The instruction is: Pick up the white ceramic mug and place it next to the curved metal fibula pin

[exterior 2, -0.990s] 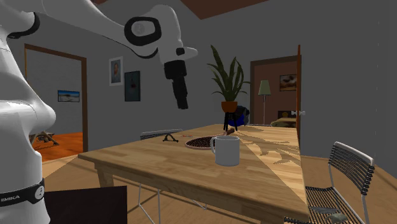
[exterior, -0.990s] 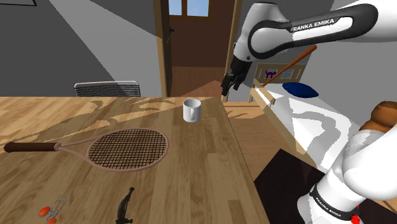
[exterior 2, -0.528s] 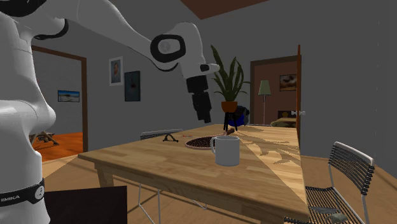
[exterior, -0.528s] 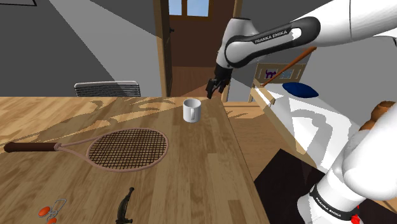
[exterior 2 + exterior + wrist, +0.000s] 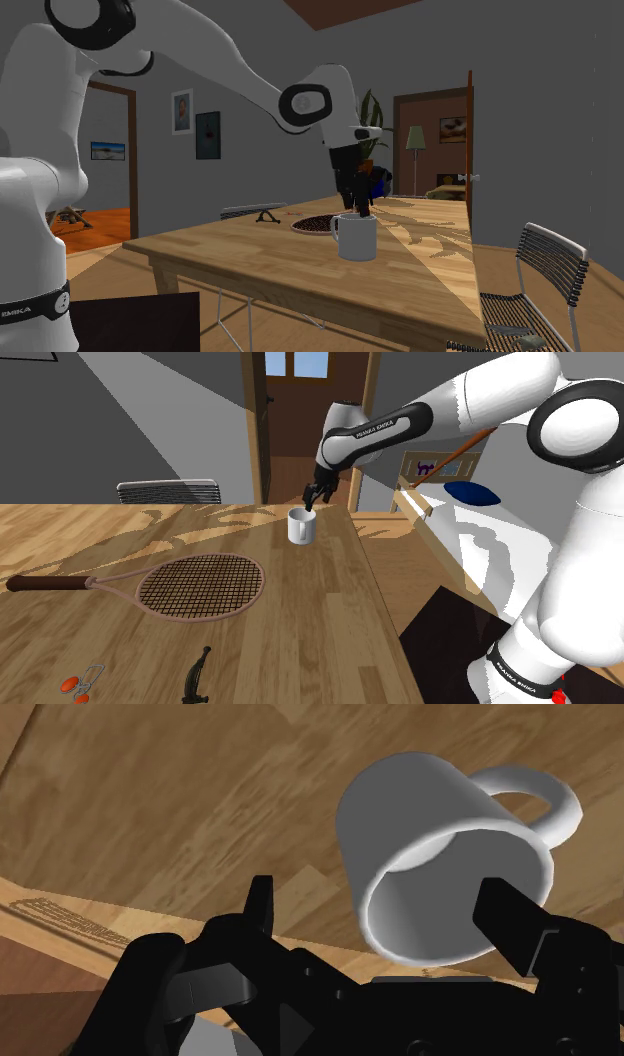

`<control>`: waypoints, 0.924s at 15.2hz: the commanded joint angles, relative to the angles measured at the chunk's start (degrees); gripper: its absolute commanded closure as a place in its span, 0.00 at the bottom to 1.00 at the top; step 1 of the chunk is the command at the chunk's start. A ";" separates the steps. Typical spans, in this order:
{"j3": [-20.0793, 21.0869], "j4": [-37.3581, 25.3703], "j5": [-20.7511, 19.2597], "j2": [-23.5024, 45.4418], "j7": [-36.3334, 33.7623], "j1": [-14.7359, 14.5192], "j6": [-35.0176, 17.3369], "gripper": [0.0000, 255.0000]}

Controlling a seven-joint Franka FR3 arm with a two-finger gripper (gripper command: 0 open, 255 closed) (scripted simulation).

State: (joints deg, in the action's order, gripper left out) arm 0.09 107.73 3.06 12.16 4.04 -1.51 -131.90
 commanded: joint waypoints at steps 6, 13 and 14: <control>0.17 -3.03 0.04 6.05 -0.12 -0.21 -3.10 0.00; 0.20 -2.96 0.08 7.40 -0.09 -0.25 -4.52 0.00; 0.20 -2.96 0.08 7.40 -0.09 -0.25 -4.52 0.00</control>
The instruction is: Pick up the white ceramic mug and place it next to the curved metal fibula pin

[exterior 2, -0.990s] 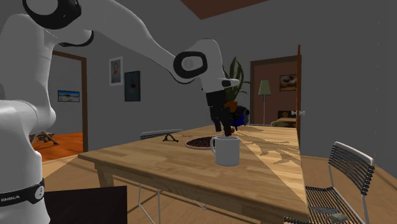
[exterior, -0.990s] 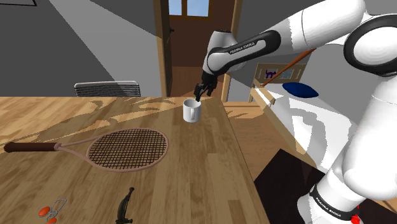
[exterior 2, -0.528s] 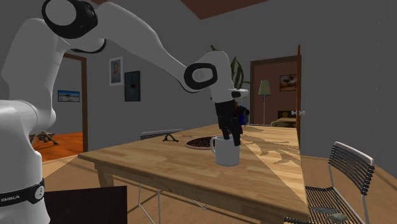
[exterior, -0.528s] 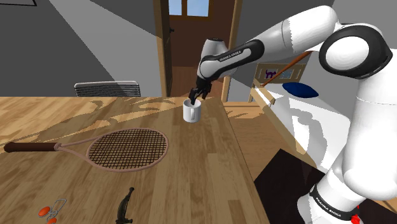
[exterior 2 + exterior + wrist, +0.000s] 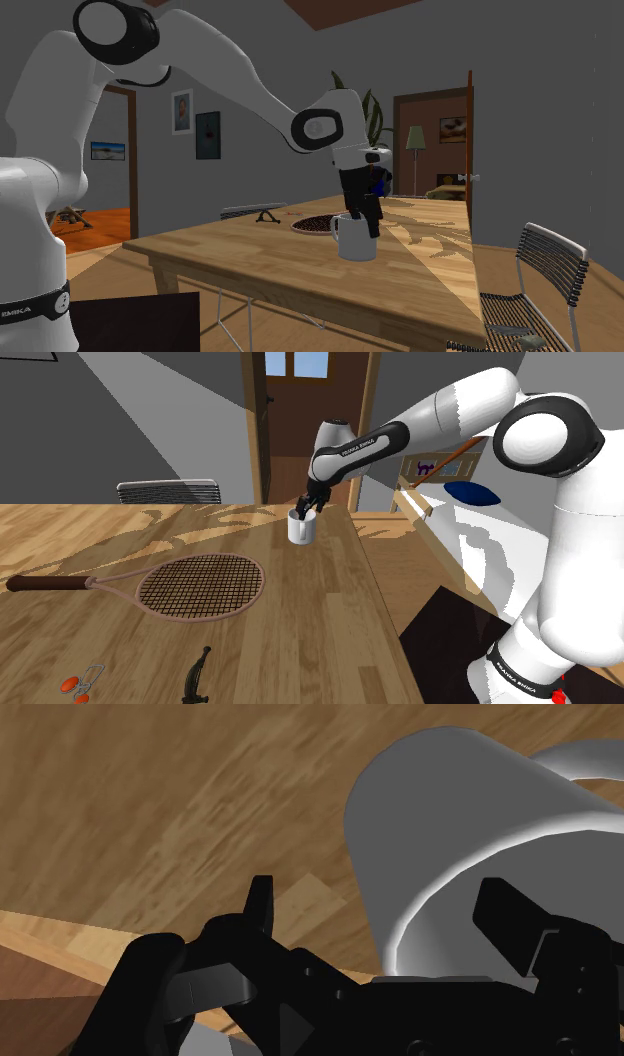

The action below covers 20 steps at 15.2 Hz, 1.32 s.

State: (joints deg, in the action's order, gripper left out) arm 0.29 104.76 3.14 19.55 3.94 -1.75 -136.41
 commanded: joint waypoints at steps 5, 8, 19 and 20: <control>0.00 0.00 0.00 0.00 0.00 0.00 -0.01 1.00; 0.00 0.01 0.00 0.00 0.00 0.00 -0.01 1.00; -0.07 -2.37 -0.18 -2.26 -0.27 -0.01 4.62 1.00; -0.07 -2.76 -0.21 -2.54 -0.30 -0.02 5.29 1.00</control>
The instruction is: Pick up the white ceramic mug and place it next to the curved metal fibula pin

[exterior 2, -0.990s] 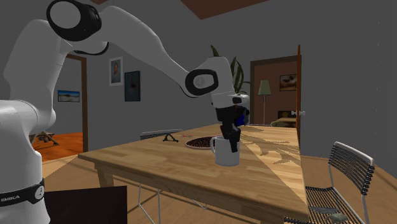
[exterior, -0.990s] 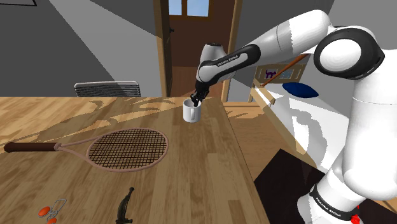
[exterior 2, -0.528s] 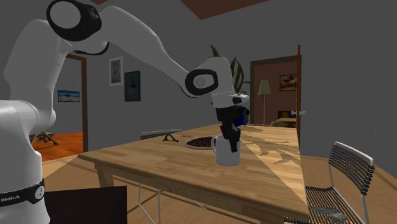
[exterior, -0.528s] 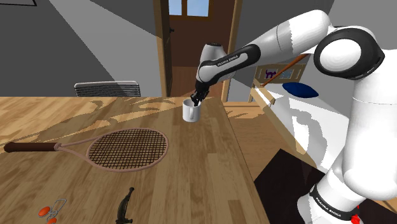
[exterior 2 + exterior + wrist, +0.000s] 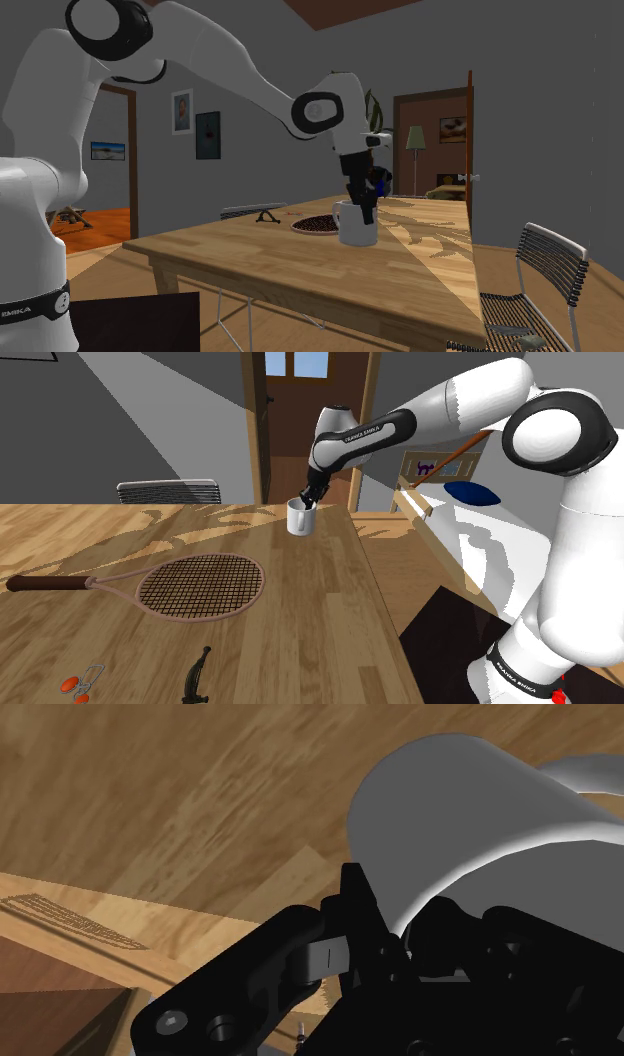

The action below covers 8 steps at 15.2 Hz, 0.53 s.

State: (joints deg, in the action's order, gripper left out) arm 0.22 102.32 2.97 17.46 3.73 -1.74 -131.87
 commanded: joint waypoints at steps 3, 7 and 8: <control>-0.03 -1.57 -0.11 -1.24 -0.20 -0.03 2.80 1.00; -0.05 -3.45 -0.20 -2.14 -0.34 -0.03 5.58 1.00; -0.06 -3.95 -0.22 -2.34 -0.37 -0.03 6.28 1.00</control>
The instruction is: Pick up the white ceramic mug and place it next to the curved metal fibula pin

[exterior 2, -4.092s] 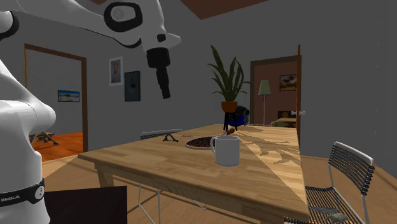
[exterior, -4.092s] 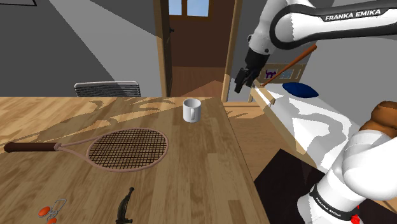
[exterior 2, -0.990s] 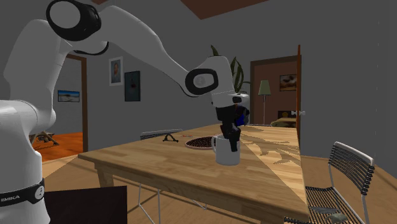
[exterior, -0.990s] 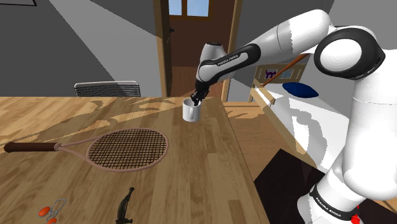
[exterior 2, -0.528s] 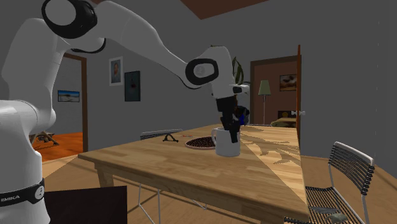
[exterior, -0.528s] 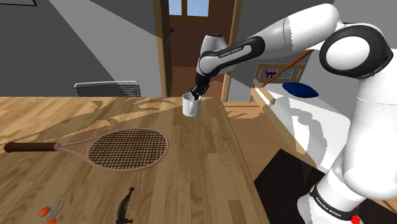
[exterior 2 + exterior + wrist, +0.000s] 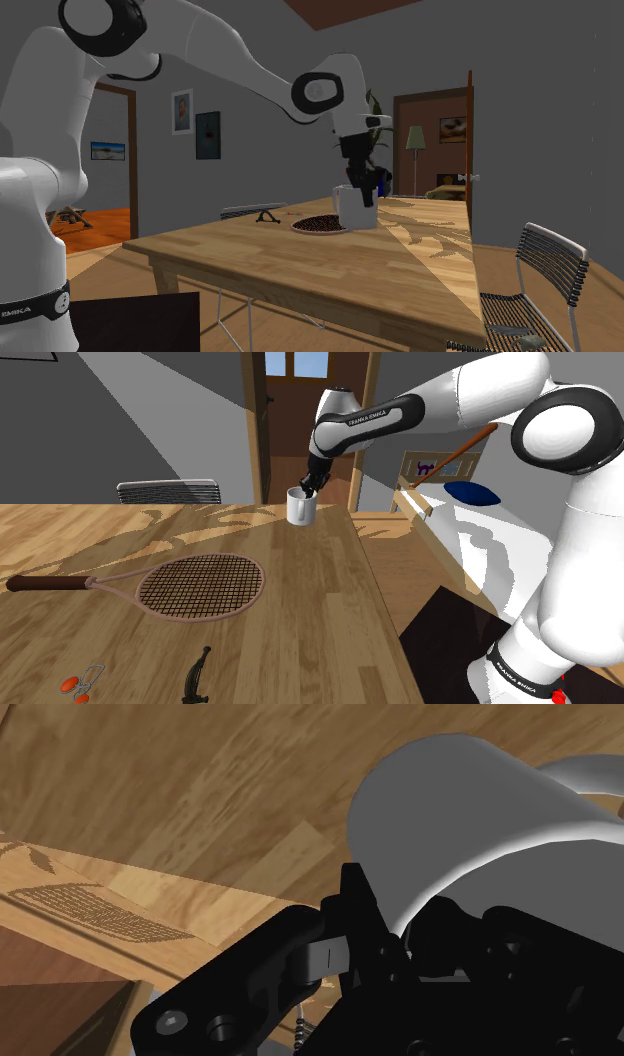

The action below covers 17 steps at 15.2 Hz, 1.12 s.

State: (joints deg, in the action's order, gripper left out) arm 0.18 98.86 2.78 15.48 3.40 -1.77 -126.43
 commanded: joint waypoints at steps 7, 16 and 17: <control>-0.04 -4.45 -0.16 -1.42 -0.27 0.01 5.86 1.00; -0.08 -10.72 -0.29 -1.90 -0.56 0.03 12.61 1.00; -0.08 -11.29 -0.30 -1.89 -0.58 0.03 13.17 1.00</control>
State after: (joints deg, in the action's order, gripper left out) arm 0.09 88.30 2.50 13.56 2.88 -1.73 -113.97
